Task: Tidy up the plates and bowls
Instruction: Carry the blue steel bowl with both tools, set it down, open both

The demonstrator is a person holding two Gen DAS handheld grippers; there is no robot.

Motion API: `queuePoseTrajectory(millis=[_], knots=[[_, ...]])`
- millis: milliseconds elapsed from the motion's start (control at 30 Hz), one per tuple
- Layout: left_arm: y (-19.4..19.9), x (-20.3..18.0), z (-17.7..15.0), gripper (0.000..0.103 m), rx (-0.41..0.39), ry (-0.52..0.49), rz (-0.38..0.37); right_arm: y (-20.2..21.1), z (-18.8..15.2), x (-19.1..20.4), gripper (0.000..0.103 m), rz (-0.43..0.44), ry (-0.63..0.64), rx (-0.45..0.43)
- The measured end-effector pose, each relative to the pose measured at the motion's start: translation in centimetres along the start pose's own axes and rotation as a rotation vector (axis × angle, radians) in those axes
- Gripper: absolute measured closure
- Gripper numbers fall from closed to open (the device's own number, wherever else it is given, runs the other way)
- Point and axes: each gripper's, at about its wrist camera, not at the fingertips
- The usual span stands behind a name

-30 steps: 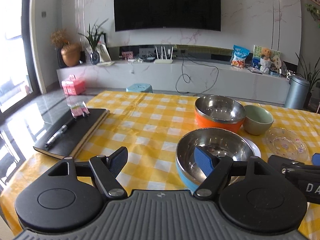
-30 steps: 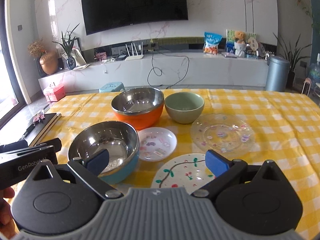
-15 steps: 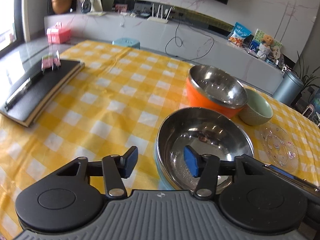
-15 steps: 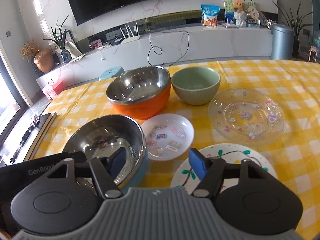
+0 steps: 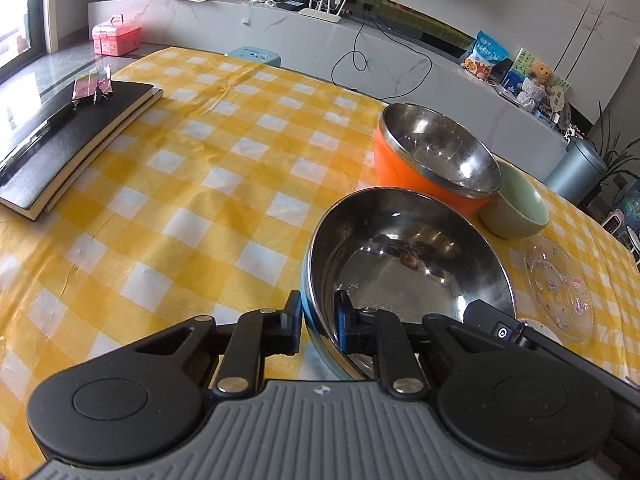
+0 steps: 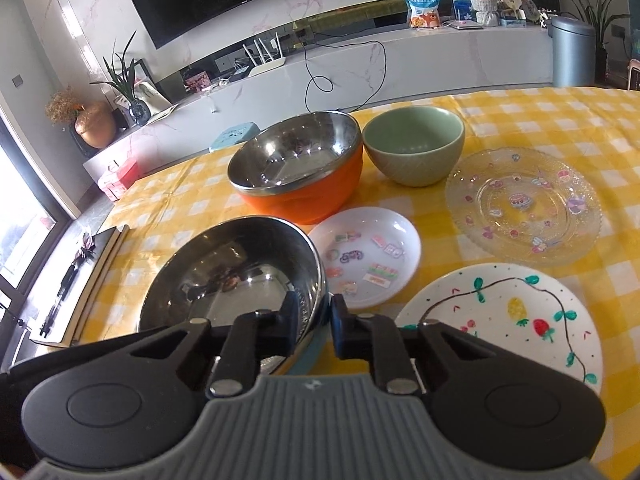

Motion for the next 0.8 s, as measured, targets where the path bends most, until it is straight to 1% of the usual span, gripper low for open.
queuePoseTrajectory(millis=[233, 433, 600, 800], knots=[[1.8, 0.1, -1.1, 0.086, -0.016, 0.004, 0.010, 1.3, -0.6, 0.2, 0.092, 0.001, -0.005, -0.004], [4.8, 0.7, -2.5, 0.085, -0.045, 0.009, 0.019, 3.7, -1.8, 0.8, 0.093, 0.035, 0.015, -0.010], [6.7, 1.5, -4.0, 0.085, -0.042, 0.018, 0.030, 5.4, -3.4, 0.8, 0.093, 0.083, 0.020, 0.019], [7.9, 2.4, -6.0, 0.085, -0.025, 0.041, 0.018, 6.8, -5.5, 0.6, 0.094, 0.114, 0.015, 0.059]])
Point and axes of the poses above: each gripper's, at about its wrist camera, not at the fingertips, and y roughly against the way its jaws point, x to its left, z to its top, and after that the axes turned 14 degrees about x, right-handed
